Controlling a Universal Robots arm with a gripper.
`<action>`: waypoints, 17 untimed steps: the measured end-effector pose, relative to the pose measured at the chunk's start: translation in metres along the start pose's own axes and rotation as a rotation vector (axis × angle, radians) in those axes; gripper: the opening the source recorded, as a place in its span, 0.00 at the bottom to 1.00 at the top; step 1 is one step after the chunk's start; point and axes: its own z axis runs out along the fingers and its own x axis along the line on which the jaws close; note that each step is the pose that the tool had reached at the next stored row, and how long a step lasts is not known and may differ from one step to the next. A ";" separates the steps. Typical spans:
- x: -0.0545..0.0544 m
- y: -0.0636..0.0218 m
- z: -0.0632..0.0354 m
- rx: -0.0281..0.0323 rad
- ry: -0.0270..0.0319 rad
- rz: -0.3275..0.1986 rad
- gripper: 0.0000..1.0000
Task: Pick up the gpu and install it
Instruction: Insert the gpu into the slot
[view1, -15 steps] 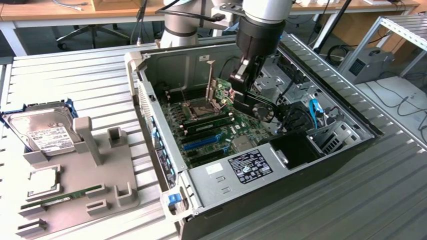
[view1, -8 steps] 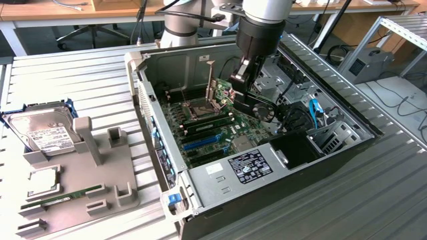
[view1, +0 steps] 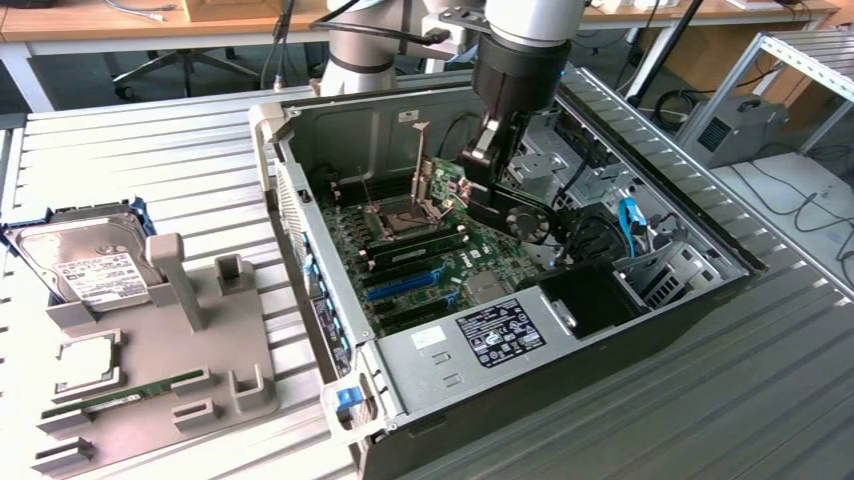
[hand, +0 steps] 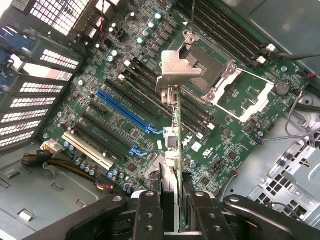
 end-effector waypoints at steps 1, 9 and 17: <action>0.000 0.0000 0.0000 0.0002 0.0001 -0.001 0.27; 0.000 0.0000 0.0000 0.0023 0.0005 -0.017 0.27; 0.000 0.0000 0.0000 0.0039 0.0006 -0.031 0.27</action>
